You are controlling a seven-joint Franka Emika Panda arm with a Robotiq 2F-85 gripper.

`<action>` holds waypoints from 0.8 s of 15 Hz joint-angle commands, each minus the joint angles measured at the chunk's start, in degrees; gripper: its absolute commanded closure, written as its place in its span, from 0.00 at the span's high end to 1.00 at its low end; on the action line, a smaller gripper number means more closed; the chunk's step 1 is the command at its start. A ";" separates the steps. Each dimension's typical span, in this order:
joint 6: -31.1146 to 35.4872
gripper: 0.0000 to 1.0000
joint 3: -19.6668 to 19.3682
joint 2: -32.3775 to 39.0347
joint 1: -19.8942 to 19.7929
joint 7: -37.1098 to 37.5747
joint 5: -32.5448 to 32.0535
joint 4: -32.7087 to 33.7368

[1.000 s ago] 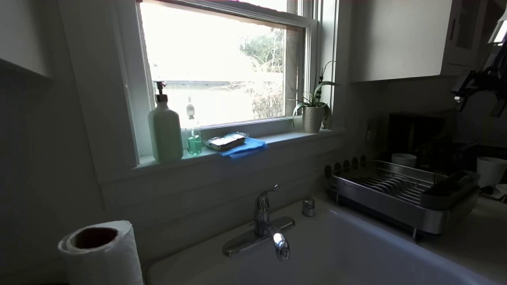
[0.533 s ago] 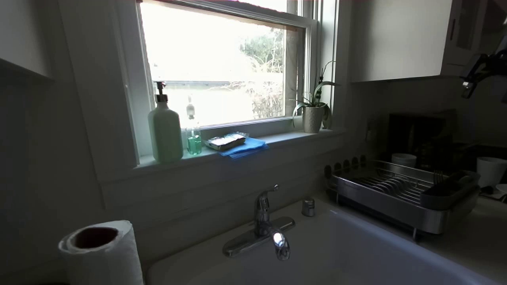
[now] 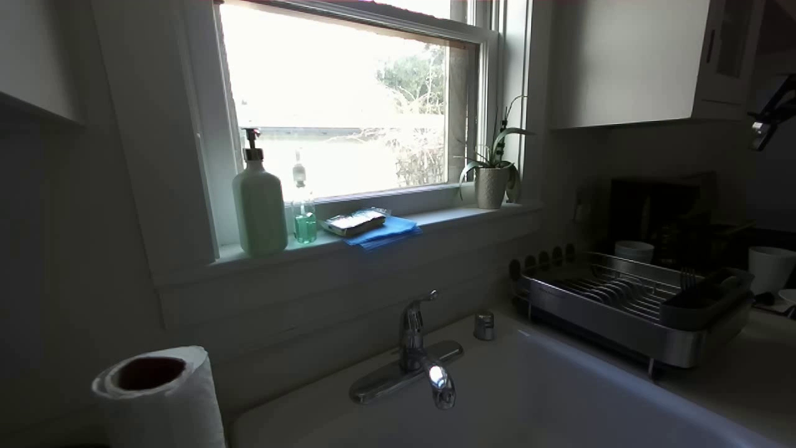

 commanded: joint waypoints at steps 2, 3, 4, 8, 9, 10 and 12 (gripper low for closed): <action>6.19 1.00 1.89 -7.41 -2.75 4.21 -1.18 -6.08; 7.10 1.00 2.25 -8.30 -3.43 4.68 -1.27 -6.80; 7.77 1.00 2.41 -8.85 -4.02 4.82 -1.27 -7.39; 5.91 1.00 2.17 -7.49 -4.26 3.01 -0.06 -5.62; 5.95 1.00 2.28 -7.80 -4.54 3.01 -0.07 -5.88; 6.03 1.00 2.35 -7.98 -4.68 3.02 -0.07 -6.12; 6.09 1.00 2.38 -8.03 -4.71 3.02 -0.07 -6.27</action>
